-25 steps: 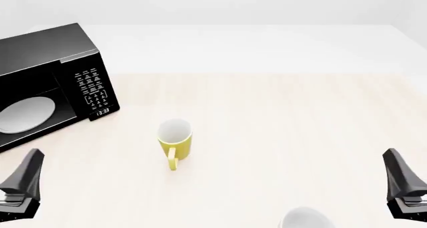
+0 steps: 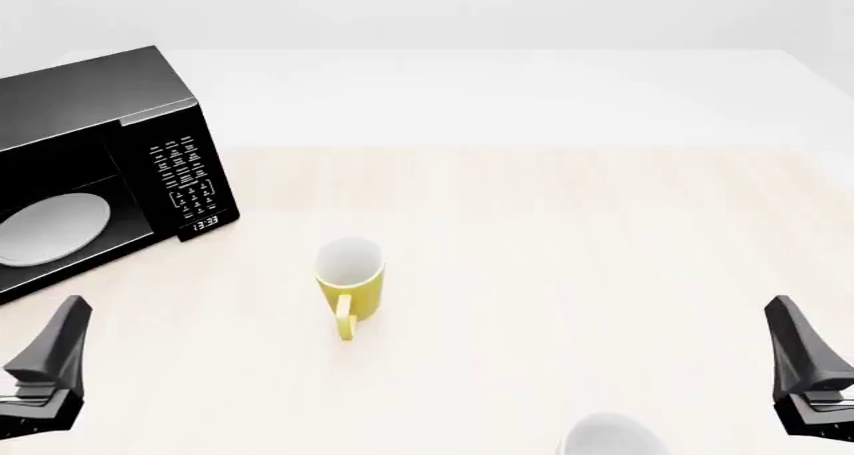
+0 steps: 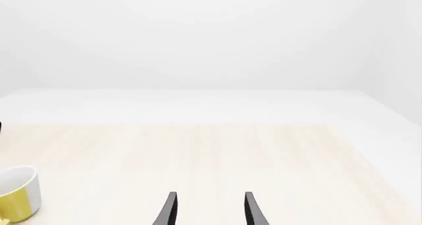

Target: Put the yellow and white mug in the microwave and close it.

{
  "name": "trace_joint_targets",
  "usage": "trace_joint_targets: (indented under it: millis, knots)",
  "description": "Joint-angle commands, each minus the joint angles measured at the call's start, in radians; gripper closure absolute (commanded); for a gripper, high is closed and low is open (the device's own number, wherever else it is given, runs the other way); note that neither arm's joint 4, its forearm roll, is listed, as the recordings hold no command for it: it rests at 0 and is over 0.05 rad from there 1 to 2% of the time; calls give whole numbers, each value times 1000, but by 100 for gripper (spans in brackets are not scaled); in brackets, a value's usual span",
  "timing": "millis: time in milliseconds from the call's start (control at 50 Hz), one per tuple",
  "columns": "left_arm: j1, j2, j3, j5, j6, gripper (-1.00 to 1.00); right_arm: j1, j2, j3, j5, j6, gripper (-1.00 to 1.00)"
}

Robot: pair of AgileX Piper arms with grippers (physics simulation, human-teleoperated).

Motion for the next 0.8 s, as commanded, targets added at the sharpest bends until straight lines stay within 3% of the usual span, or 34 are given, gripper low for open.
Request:
trace_joint_targets:
  millis: [20, 560, 600, 660, 800]
  knots:
    - [-6, 7, 2, -1, 3, -100, 0, -1, 0, 0, 0, -100]
    - [-144, 87, 4, -10, 10, -100, 0, -1, 0, 0, 0, -100]
    - [-161, 124, 4, -30, 7, -100, 0, -1, 0, 0, 0, -100]
    - [-174, 295, 4, -129, -8, -100, 0, -1, 0, 0, 1, -100]
    - [-241, 308, 4, -140, -7, -100, 0, -1, 0, 0, 1, -100]
